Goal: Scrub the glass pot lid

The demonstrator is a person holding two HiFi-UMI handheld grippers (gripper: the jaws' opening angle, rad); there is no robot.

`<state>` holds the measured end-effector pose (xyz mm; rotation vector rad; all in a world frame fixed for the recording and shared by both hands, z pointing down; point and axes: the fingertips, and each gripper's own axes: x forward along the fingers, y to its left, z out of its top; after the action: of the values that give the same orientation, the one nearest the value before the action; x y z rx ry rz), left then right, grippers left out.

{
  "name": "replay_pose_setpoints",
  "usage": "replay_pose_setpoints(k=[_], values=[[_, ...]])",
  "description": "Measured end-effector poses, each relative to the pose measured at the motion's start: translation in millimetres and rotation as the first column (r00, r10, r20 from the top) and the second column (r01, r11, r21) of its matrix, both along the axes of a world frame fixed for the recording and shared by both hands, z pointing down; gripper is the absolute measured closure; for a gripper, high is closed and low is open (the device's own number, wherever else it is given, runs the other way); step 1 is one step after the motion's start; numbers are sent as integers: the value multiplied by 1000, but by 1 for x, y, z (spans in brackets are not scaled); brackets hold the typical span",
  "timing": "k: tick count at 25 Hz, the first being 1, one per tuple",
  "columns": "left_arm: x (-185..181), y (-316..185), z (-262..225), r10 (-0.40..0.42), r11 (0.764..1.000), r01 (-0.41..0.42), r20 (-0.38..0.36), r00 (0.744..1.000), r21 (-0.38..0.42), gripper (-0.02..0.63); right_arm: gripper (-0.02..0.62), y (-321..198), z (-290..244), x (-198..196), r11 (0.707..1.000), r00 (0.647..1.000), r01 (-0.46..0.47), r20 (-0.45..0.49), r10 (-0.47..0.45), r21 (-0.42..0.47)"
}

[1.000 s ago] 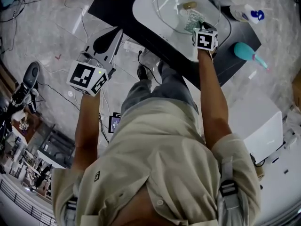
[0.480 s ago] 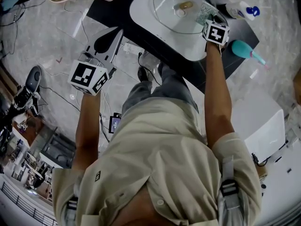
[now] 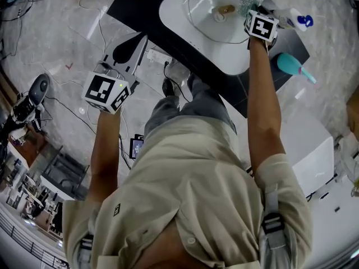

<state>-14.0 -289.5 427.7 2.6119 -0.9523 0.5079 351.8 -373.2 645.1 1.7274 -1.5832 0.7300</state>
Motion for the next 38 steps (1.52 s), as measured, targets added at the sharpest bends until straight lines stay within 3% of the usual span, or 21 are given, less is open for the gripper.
replay_pose_setpoints(k=[8, 13, 19, 22, 26, 32, 38], values=[[-34, 14, 10, -87, 996, 87, 12, 996, -25, 592, 523, -44, 15, -54, 995, 995, 97, 16, -97, 0], [-49, 21, 20, -122, 992, 122, 17, 992, -37, 592, 523, -67, 23, -110, 972, 973, 226, 23, -228, 61], [-57, 24, 19, -139, 989, 140, 13, 990, -46, 592, 523, -53, 49, -152, 954, 953, 300, 33, -300, -7], [-57, 25, 19, -138, 989, 139, 13, 990, -45, 592, 523, -29, 71, -156, 946, 952, 305, 24, -304, -107], [-56, 27, 21, -133, 990, 133, 15, 991, -46, 592, 523, -5, 89, -160, 931, 946, 321, 10, -324, -172], [-52, 27, 19, -119, 992, 120, 14, 993, -44, 592, 523, 26, 98, -161, 924, 944, 328, 22, -330, -198], [-44, 25, 13, -95, 994, 96, 15, 995, -48, 592, 523, 58, 93, -138, 937, 957, 286, 10, -290, -200]])
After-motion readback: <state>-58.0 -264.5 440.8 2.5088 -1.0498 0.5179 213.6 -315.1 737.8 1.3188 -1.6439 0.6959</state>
